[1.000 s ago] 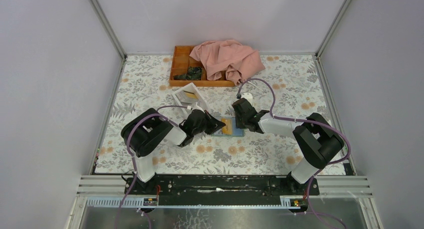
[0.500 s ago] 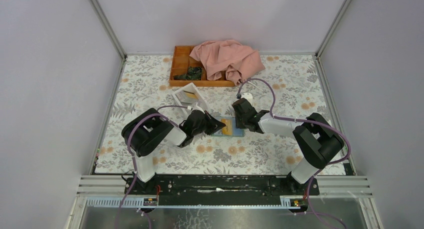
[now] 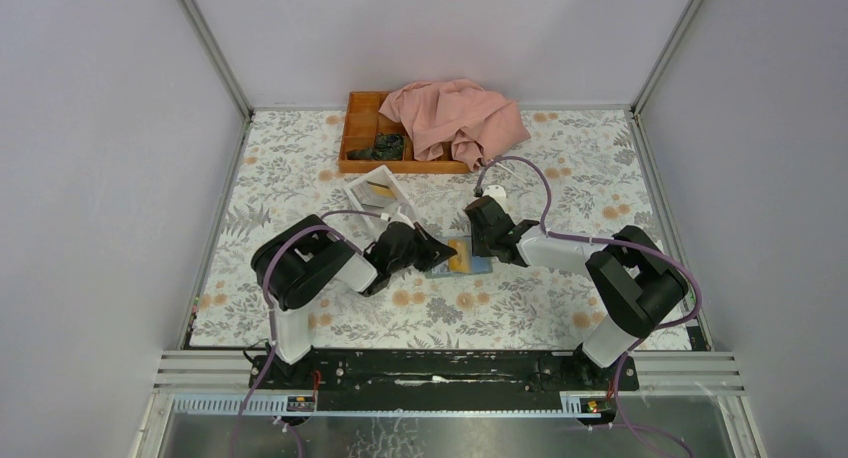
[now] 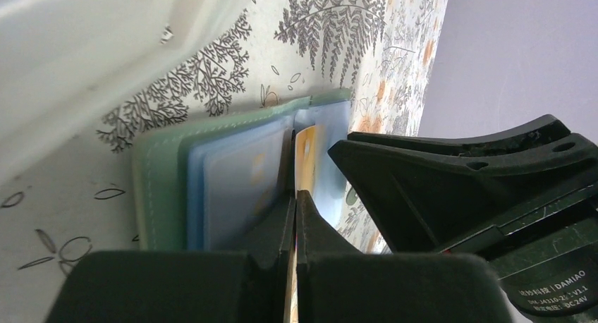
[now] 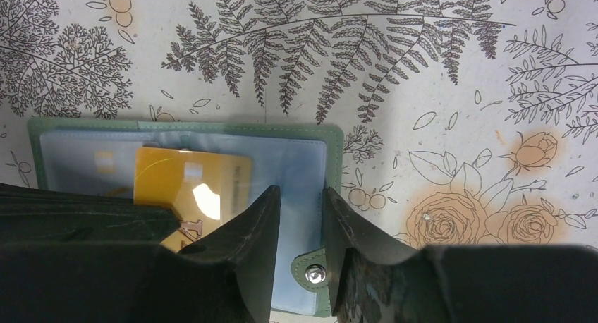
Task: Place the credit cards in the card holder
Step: Insert the credit card into the card holder.
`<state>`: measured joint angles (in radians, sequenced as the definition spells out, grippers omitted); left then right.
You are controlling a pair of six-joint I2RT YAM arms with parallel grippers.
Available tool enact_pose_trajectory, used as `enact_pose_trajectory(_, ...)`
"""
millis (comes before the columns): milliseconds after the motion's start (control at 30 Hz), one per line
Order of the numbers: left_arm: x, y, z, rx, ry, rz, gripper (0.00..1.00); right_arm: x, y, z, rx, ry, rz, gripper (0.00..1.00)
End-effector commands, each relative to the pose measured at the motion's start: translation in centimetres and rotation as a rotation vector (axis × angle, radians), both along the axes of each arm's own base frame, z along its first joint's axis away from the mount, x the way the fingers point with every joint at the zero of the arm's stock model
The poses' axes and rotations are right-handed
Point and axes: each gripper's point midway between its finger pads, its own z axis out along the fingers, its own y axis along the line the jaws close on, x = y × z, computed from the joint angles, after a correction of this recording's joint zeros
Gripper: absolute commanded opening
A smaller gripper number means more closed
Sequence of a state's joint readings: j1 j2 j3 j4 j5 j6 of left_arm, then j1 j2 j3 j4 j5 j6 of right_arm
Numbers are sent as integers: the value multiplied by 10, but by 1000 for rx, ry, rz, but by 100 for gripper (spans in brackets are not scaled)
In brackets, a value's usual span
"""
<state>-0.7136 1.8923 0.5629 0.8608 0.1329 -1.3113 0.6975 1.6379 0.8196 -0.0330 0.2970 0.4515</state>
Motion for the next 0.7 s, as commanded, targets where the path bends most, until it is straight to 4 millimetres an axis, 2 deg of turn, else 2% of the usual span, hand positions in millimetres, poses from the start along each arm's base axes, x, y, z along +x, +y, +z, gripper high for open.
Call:
enact_pose_trajectory(0,-22,1,-35,78,112,-38,0,0,-1,2,13,-1,-15,36)
enact_pose_trajectory(233,-22,1,-41,110,116,-16,0,-1,-1,1,13,3,-15,36)
enact_pose_trajectory(433,-21,20,-48,122,129,92,0,-3,-2,0,19,7,-19,36)
enact_pose_trajectory(667,-19,40,-38,34,107,230,0,-7,-3,-3,20,17,-22,36)
